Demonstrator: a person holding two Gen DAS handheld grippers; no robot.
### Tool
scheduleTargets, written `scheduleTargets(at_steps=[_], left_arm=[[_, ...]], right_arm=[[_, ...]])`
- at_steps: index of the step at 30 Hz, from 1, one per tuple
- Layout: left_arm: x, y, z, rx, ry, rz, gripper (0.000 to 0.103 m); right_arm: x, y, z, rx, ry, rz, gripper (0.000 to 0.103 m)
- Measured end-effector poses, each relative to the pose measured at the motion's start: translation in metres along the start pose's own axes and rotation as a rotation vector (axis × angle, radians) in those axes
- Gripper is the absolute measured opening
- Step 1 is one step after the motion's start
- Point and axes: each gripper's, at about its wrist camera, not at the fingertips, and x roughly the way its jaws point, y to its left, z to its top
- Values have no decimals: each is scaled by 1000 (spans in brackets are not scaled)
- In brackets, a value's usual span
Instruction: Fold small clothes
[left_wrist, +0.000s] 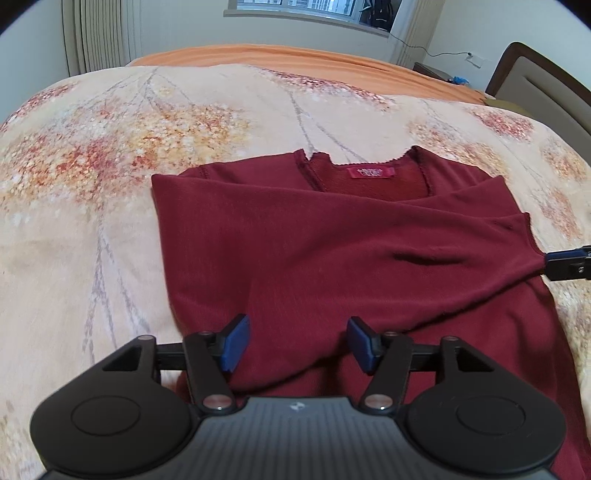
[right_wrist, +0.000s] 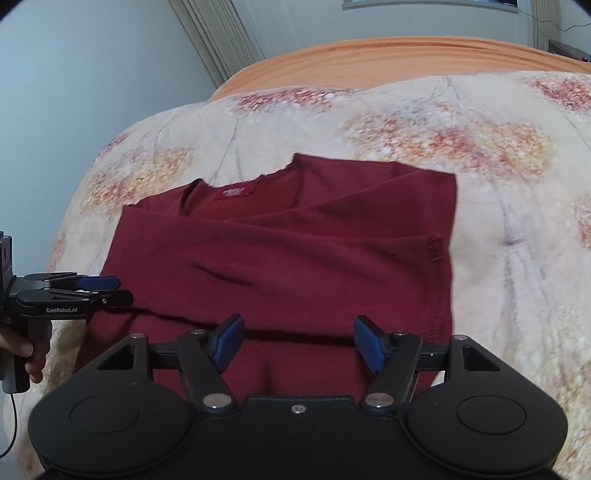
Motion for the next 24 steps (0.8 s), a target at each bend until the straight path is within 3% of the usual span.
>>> scheduleTargets(at_steps=[8, 14, 20, 24], left_arm=[[-27, 3, -41, -7, 23, -28, 72], [-25, 19, -55, -55, 56, -29, 72], [-19, 7, -68, 50, 76, 27, 72], [-44, -1, -80, 61, 53, -11, 72]], right_arm=[[-3, 20, -21, 7, 27, 18, 73], [-10, -5, -21, 126, -20, -8, 73], [0, -32, -41, 156, 86, -72, 72], [-20, -25, -51, 150, 50, -24, 76]])
